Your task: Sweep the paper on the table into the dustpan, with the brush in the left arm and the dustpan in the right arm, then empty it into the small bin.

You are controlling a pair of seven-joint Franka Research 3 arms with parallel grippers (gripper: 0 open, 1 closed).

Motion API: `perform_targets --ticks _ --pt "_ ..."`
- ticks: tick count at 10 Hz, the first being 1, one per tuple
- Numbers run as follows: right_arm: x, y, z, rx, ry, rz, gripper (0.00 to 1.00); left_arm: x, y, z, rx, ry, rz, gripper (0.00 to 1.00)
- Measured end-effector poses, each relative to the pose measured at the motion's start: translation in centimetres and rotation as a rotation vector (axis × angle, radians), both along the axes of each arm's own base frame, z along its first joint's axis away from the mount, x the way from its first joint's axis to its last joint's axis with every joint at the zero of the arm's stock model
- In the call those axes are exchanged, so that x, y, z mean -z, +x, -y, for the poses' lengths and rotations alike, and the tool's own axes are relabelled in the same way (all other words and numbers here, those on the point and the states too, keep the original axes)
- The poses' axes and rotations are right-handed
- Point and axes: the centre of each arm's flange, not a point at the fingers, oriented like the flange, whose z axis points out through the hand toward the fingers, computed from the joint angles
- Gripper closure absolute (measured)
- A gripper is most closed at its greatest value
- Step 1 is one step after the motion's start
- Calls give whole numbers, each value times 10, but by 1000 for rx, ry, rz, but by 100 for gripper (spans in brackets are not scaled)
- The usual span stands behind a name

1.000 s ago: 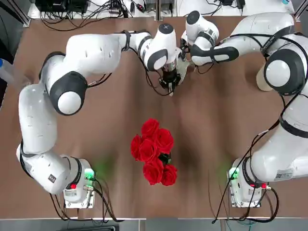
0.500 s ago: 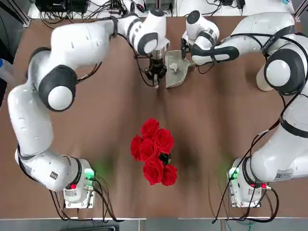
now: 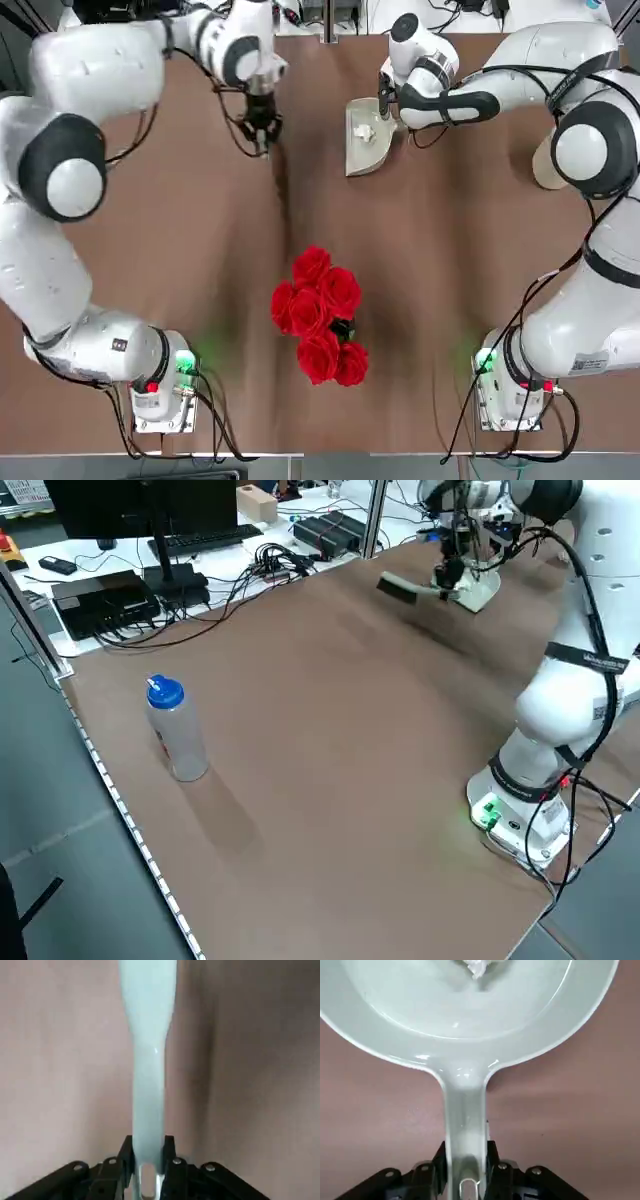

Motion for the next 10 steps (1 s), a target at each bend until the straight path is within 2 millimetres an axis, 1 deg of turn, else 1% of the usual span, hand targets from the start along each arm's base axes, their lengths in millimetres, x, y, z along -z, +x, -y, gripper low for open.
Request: perform_targets --ticks 1,2,4,5,6,7,8,9,10 --pt "-3 -2 -4 -23 12 -9 67 -7 7 -39 20 1 0 73" --pt "-7 -2 -6 -47 26 -19 67 -13 14 -84 40 -2 -2 73" --pt "-14 7 1 -95 112 -46 67 -21 30 -184 61 -24 -14 73" --pt "-17 11 7 -109 142 -59 67 -19 35 -226 59 -41 -16 73" --pt "-21 14 11 -113 158 -61 67 -14 38 -259 64 -60 -12 73" --pt "-26 15 11 -97 179 -65 67 -8 38 -285 66 -75 -7 73" --pt "-37 16 10 -72 209 -64 67 -1 37 -300 61 -84 -9 73" --pt "-51 18 14 -40 233 -58 67 7 36 -306 55 -91 -16 73" --pt "-63 22 25 -11 246 -48 67 17 36 -311 47 -101 -22 73"
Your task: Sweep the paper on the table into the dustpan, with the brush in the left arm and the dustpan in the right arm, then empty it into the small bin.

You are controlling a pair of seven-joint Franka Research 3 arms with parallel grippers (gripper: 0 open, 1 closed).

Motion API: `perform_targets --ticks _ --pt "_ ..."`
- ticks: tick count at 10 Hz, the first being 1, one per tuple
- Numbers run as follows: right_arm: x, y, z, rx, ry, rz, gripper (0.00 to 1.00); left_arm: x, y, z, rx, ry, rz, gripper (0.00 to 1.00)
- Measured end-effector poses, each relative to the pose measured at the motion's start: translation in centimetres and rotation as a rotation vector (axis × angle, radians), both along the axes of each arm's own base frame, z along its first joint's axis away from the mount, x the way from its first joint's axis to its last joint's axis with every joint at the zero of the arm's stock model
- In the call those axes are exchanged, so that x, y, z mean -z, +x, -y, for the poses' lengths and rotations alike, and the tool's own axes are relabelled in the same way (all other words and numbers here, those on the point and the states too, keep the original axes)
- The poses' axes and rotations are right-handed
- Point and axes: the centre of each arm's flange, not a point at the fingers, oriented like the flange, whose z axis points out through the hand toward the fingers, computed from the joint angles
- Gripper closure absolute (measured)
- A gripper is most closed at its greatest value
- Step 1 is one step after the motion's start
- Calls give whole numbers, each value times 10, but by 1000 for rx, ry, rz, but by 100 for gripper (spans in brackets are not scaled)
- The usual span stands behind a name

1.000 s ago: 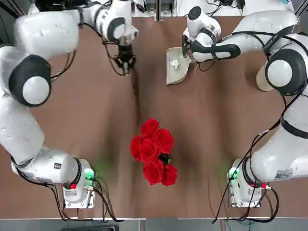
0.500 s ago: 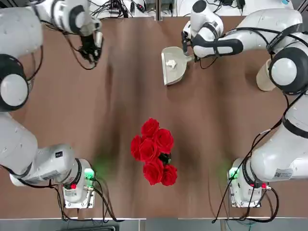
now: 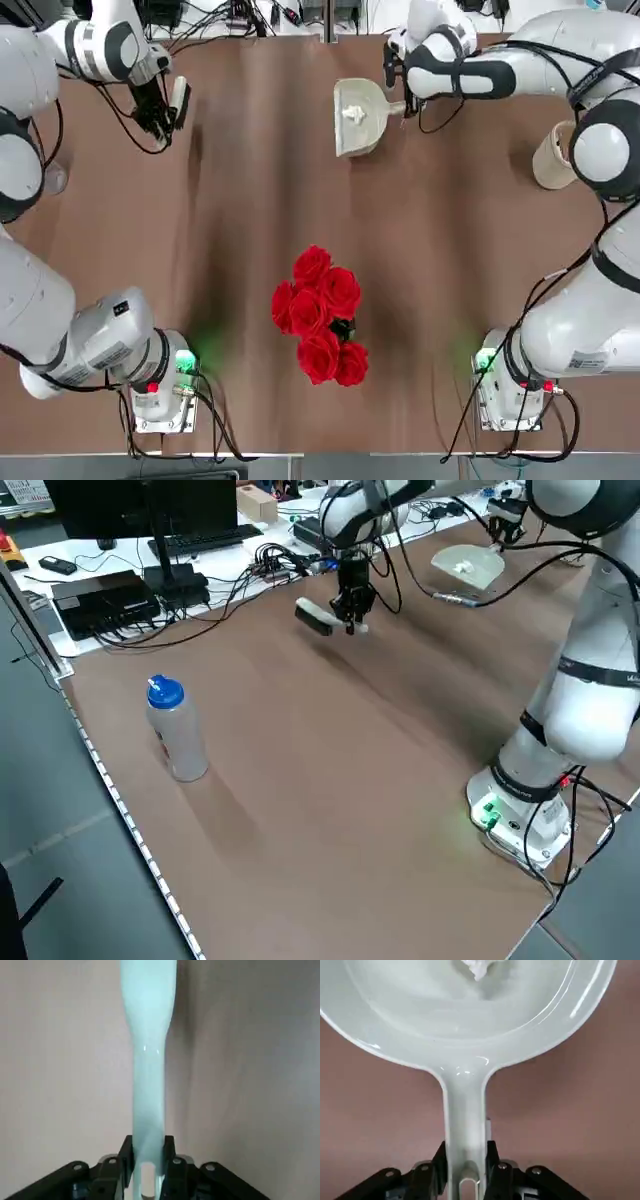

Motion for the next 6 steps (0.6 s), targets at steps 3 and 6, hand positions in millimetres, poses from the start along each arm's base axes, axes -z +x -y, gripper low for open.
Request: perform_targets --ticks 3,6 --pt "-36 14 35 81 41 32 67 23 1 -9 -11 -26 -10 73" --pt "-81 21 101 253 45 21 67 42 -2 -7 -10 -41 -22 73"
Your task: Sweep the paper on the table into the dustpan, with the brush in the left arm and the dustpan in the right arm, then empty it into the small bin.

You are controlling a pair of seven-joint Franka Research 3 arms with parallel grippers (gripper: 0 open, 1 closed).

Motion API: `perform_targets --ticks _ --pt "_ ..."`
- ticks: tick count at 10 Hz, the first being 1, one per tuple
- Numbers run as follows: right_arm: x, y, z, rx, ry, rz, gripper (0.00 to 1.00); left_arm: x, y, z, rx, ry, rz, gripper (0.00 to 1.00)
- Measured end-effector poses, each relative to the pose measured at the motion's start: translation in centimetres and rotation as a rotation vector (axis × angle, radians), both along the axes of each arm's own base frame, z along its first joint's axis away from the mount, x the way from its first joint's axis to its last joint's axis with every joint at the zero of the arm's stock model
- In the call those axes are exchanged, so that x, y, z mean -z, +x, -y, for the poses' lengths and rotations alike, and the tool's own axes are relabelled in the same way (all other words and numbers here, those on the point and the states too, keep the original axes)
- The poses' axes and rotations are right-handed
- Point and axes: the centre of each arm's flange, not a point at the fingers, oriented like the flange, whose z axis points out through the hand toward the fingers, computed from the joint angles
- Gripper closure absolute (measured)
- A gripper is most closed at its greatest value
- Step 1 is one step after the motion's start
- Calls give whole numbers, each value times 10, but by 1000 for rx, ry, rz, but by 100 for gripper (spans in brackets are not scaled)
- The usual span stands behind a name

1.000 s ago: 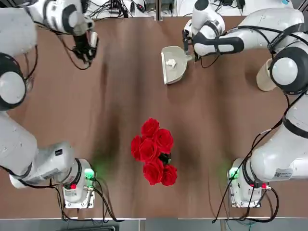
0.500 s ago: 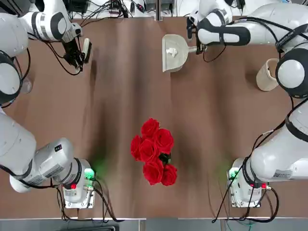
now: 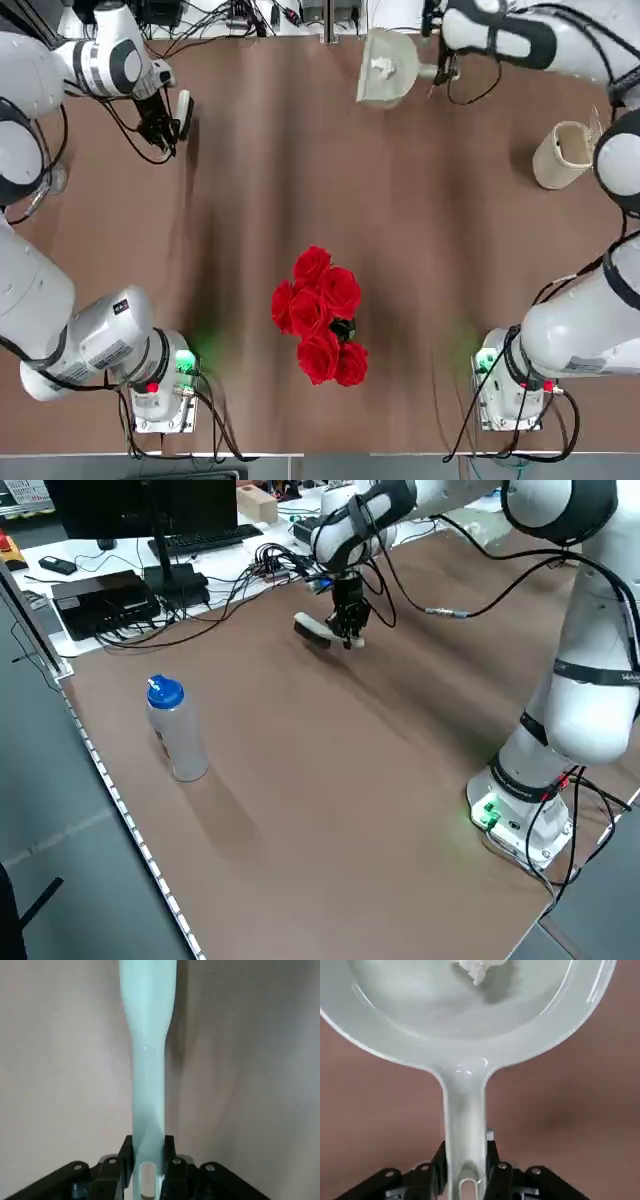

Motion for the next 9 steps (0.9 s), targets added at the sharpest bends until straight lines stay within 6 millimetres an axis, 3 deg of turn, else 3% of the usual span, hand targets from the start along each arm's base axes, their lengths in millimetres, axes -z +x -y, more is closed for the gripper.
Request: perform_targets --ticks 4,8,9 --pt "-6 11 85 253 0 -22 67 31 -10 3 2 -22 -48 73" --pt "-26 5 165 454 -16 -53 67 34 -11 3 7 -26 -53 70" --pt "-29 5 176 485 -14 -50 67 38 -12 3 10 -31 -59 57"
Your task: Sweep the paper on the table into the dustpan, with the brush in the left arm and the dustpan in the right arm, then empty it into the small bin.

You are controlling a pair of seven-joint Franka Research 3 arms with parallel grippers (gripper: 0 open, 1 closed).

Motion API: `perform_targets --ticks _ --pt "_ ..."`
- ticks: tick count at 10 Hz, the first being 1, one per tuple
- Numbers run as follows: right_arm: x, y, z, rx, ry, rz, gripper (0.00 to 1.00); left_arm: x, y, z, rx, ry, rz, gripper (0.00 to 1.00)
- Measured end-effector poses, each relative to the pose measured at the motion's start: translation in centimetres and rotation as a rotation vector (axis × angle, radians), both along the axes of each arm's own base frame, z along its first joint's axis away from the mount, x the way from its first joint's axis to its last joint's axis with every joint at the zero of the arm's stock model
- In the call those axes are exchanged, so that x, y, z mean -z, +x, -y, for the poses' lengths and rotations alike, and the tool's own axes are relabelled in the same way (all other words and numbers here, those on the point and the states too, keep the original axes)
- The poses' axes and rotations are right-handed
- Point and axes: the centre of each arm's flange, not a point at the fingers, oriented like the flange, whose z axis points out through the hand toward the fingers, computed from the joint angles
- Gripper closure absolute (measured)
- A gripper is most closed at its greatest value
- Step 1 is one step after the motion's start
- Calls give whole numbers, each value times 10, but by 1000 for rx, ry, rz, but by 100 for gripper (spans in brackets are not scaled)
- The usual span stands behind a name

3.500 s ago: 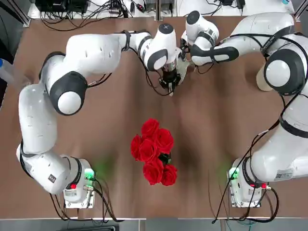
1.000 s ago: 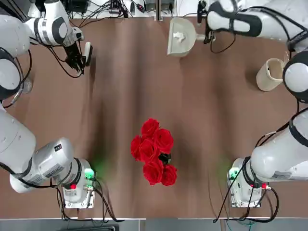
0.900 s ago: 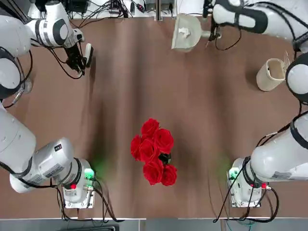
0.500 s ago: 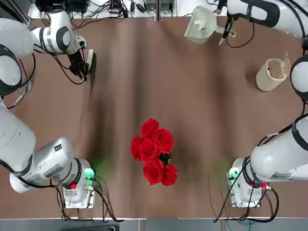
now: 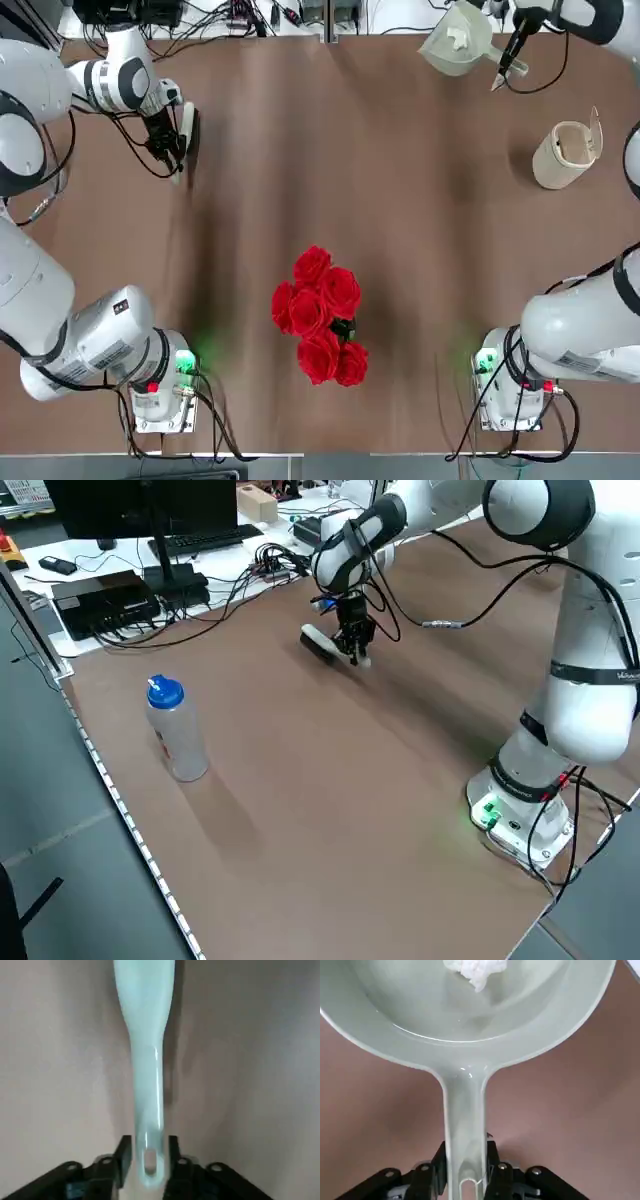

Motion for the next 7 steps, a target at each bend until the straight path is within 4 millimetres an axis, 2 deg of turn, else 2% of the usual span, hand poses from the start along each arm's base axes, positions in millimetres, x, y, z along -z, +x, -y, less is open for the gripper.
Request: perform_targets --ticks 3,4,6,7 --pt "-1 0 13 61 -1 2 67 2 2 0 1 -4 1 52" --pt "-1 0 16 99 -1 2 67 -2 5 0 0 -4 10 44" --pt "-1 -3 19 276 -8 -15 67 -22 15 -1 2 5 20 16" --pt "-4 -3 23 332 -11 -21 67 -47 23 -2 3 19 17 1"
